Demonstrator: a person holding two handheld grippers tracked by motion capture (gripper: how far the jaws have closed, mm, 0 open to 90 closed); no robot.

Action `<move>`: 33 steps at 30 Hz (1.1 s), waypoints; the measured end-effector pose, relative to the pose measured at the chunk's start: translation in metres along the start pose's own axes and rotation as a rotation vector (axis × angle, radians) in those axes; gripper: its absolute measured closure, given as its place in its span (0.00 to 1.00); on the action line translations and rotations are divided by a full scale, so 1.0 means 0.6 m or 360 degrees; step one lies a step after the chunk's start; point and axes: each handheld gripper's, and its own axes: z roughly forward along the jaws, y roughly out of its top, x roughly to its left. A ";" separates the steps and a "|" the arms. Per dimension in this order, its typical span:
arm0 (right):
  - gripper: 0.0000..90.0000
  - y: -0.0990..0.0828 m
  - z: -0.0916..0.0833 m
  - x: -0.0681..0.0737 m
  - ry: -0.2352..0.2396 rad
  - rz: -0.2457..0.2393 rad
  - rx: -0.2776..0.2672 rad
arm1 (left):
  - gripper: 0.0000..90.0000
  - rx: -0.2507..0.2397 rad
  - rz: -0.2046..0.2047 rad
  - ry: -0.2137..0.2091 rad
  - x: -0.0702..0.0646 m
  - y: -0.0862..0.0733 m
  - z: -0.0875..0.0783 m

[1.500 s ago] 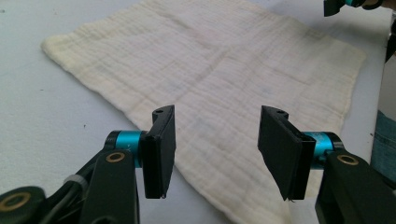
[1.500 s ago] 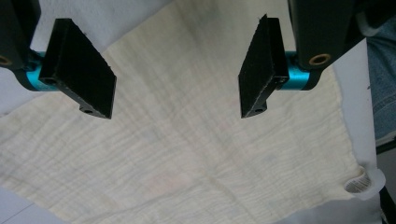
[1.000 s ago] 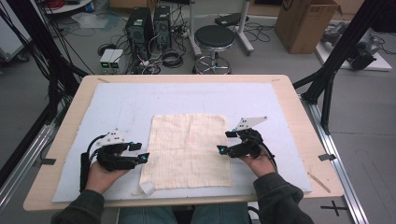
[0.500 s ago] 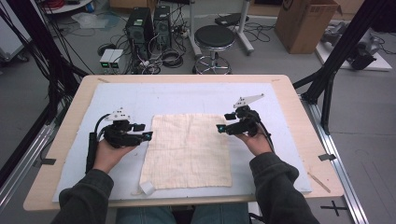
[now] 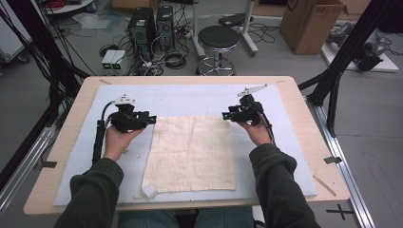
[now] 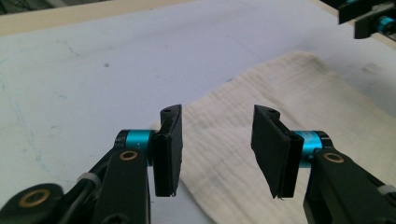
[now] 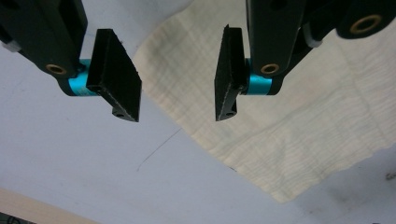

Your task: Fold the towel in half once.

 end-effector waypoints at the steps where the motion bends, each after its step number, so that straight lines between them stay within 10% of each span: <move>1: 0.58 -0.001 0.004 -0.004 0.0001 0.0012 -0.0008 | 0.61 0.0008 0.0007 0.0019 0.003 -0.001 0.004; 11: 0.65 -0.016 0.039 -0.026 -0.0032 0.0099 0.0067 | 0.65 0.0143 -0.0034 0.0175 0.015 -0.022 0.069; 21: 0.70 -0.034 0.069 -0.045 -0.0028 0.0182 0.0194 | 0.69 0.0170 -0.0104 0.0185 0.023 -0.031 0.090; 33: 0.93 -0.030 0.079 -0.032 -0.0027 0.0115 0.0272 | 0.96 0.0184 -0.0013 0.0256 0.010 -0.032 0.098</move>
